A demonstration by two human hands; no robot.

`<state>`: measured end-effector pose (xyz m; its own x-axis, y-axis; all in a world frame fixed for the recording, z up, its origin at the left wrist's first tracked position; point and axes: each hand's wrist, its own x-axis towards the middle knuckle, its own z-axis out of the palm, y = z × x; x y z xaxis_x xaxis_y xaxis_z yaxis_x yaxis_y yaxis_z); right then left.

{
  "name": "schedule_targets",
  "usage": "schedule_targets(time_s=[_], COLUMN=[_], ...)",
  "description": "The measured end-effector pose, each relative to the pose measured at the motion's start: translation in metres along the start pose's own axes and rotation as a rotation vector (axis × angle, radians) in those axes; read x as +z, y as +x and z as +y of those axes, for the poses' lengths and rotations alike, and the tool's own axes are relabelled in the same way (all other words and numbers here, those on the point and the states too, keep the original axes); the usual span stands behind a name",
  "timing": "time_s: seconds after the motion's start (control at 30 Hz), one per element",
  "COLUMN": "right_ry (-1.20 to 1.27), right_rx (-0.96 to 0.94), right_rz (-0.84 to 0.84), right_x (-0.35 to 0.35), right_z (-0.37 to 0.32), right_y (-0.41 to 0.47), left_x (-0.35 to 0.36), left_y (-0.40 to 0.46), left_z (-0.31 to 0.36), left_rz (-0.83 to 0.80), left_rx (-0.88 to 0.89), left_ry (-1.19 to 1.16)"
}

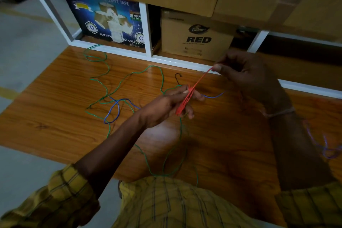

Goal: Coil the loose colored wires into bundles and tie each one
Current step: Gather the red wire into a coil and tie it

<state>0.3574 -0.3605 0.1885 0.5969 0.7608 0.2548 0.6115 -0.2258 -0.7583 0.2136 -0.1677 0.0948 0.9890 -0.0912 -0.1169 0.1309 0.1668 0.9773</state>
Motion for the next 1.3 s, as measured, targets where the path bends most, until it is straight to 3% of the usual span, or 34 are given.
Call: schedule_targets(time_s=[0.13,0.27,0.4,0.57,0.67,0.77,0.93,1.07,1.17,1.3], right_ry=[0.013,-0.067,-0.031,-0.209,-0.212,-0.273,-0.231,-0.152,0.004,0.046], right_rx=[0.048,0.154,0.311,0.171,0.111,-0.011,-0.095,-0.095,-0.065,0.005], right_rz=[0.142,0.173,-0.022,-0.258,-0.48,-0.576,-0.507,-0.435,-0.319,-0.011], right_x=[0.024,0.049,0.079,0.108,0.108,0.102,0.065,0.023,-0.003,-0.002], right_z=[0.034,0.073,0.087,0.076,0.053,0.035,0.003,-0.018,-0.024,0.005], right_y=[0.014,0.009,-0.013,-0.043,-0.058,-0.065,-0.058,-0.037,-0.024,-0.001], left_x=[0.005,0.003,0.0,-0.007,-0.015,-0.02,-0.02,-0.012,-0.005,0.003], left_y=[-0.004,-0.001,0.002,0.009,0.018,0.025,0.027,0.019,0.011,0.001], left_z=[0.003,0.009,0.01,0.016,0.012,0.007,-0.001,-0.004,-0.003,0.004], left_rz=[-0.119,-0.117,-0.079,-0.052,0.07,0.222,0.298,0.218,0.105,-0.017], left_rx=[0.02,0.047,0.062,0.138,0.19,0.188,0.084,0.017,0.026,0.028], left_ry=[-0.151,-0.355,-0.475,-0.624,-0.67,-0.593,-0.183,0.214,0.272,0.151])
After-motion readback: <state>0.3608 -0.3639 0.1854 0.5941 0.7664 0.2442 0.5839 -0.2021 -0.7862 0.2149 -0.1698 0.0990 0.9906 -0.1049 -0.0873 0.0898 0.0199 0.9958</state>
